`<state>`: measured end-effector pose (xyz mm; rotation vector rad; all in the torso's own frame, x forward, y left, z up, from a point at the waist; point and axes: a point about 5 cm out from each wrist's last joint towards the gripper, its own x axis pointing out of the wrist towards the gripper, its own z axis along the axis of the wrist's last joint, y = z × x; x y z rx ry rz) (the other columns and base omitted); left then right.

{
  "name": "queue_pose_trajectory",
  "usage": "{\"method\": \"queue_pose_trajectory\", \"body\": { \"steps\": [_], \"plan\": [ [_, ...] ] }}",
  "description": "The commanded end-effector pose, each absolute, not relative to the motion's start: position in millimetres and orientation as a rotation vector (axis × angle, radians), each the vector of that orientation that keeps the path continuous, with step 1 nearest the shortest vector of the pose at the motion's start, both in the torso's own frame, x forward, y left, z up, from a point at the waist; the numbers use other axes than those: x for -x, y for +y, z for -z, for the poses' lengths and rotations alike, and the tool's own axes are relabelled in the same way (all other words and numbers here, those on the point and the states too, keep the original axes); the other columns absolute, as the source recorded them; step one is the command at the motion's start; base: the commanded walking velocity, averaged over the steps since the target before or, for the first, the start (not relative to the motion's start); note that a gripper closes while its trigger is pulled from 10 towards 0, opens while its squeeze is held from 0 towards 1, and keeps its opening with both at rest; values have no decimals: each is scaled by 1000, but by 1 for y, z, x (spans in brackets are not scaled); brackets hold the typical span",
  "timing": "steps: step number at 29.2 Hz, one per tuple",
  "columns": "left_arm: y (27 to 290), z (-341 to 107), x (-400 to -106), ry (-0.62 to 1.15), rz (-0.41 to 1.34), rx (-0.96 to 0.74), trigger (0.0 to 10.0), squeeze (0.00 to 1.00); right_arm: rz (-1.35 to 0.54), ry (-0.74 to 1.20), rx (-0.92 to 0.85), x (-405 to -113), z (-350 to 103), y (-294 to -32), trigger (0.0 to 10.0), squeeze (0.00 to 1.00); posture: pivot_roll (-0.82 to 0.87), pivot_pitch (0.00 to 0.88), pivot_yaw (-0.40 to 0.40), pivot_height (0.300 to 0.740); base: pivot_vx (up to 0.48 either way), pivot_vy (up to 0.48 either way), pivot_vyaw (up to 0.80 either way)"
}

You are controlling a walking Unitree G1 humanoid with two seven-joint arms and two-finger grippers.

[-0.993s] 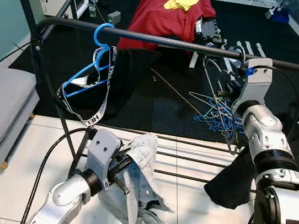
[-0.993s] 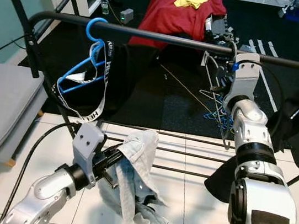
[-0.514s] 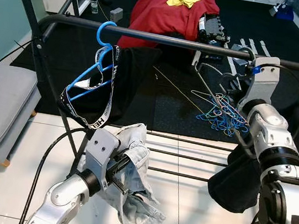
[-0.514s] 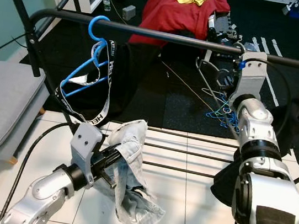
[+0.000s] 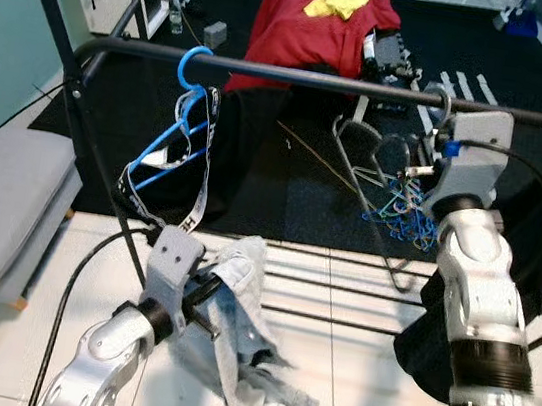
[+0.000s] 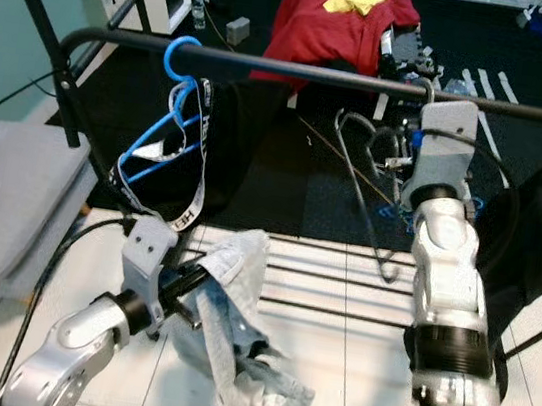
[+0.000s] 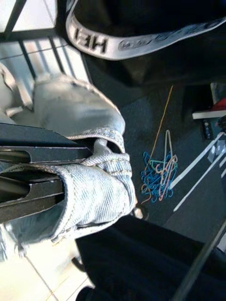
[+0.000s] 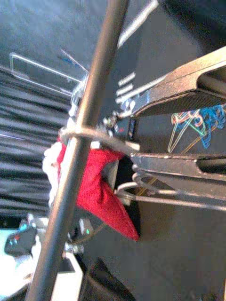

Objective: Hang hanger

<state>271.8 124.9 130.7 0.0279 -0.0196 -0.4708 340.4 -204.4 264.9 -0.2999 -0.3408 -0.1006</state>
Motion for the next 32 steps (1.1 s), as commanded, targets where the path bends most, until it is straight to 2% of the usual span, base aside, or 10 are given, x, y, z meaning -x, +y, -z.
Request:
{"method": "queue_pose_trajectory", "body": {
  "steps": [1,6,11,12,13,18,20,26,29,32],
  "plan": [
    [127,-129,-273,-6,467,-6,10000,0,126,-336,310,-334,-264,-202,10000,0,6,91,64,740,0,0,0],
    [124,-129,-276,-7,483,6,10000,0,199,-358,343,-320,-268,-205,10000,0,-5,67,72,740,0,0,0],
    [132,-131,-283,-27,397,12,10000,0,-8,-495,246,-311,-281,-171,10000,0,-6,52,72,740,0,0,0],
    [137,-140,-287,-103,351,40,10000,0,-263,-379,71,-309,-250,-135,10000,0,-5,40,57,740,0,0,0],
    [136,-143,-286,-126,371,69,10000,0,-329,-287,-9,-308,-230,-123,10000,0,-5,40,45,740,0,0,0],
    [133,-142,-281,-131,428,91,10000,0,-394,-145,-70,-306,-196,-109,10000,0,-3,37,32,740,0,0,0],
    [131,-134,-269,-102,506,70,10000,0,-491,7,-51,-298,-151,-94,10000,0,0,36,13,740,0,0,0],
    [134,-121,-262,-52,516,15,10000,0,-573,131,-7,-290,-122,-88,10000,0,-1,28,-4,740,0,0,0],
    [143,-84,-256,147,485,-75,10000,0,-667,345,14,-279,-80,-92,10000,0,-4,18,-7,740,0,0,0],
    [149,-55,-257,283,409,-120,10000,0,-608,456,25,-276,-51,-106,10000,0,10,7,-15,740,0,0,0]
  ]
}}
